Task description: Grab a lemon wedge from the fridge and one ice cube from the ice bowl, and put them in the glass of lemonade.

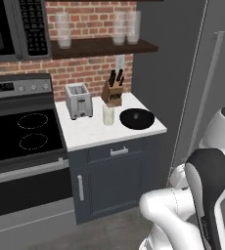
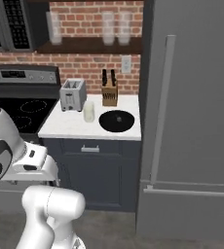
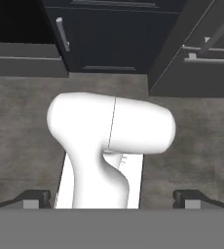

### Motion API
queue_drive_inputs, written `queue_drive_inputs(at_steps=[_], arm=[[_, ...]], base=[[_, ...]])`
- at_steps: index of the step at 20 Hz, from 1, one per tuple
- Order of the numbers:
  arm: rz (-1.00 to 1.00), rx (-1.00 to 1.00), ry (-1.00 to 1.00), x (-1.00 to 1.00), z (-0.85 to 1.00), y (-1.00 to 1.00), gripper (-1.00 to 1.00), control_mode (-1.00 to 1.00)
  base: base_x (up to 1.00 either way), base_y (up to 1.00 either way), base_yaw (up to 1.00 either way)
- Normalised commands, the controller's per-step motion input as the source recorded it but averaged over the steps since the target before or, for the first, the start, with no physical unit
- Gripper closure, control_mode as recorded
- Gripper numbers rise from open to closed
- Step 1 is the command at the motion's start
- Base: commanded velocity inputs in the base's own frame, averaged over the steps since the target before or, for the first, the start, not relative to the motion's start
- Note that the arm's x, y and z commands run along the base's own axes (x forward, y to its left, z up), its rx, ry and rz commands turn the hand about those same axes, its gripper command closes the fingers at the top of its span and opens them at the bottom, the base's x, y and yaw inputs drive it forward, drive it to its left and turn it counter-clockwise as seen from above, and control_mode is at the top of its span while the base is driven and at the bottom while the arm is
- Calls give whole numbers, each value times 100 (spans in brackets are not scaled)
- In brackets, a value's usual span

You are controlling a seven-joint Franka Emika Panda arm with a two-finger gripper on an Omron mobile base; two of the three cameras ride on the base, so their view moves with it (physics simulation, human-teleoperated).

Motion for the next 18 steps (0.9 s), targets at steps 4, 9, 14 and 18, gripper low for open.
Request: queue_drive_inputs(at_steps=[4,9,14,18], arm=[[0,0,0,0,0,0,-100,100],[0,0,0,0,0,0,-100,100],[0,0,0,0,0,0,-100,100],[0,0,0,0,0,0,-100,100]], base=[[-20,-61,0],[-21,-69,0],[-22,-68,0],[-31,-56,0]])
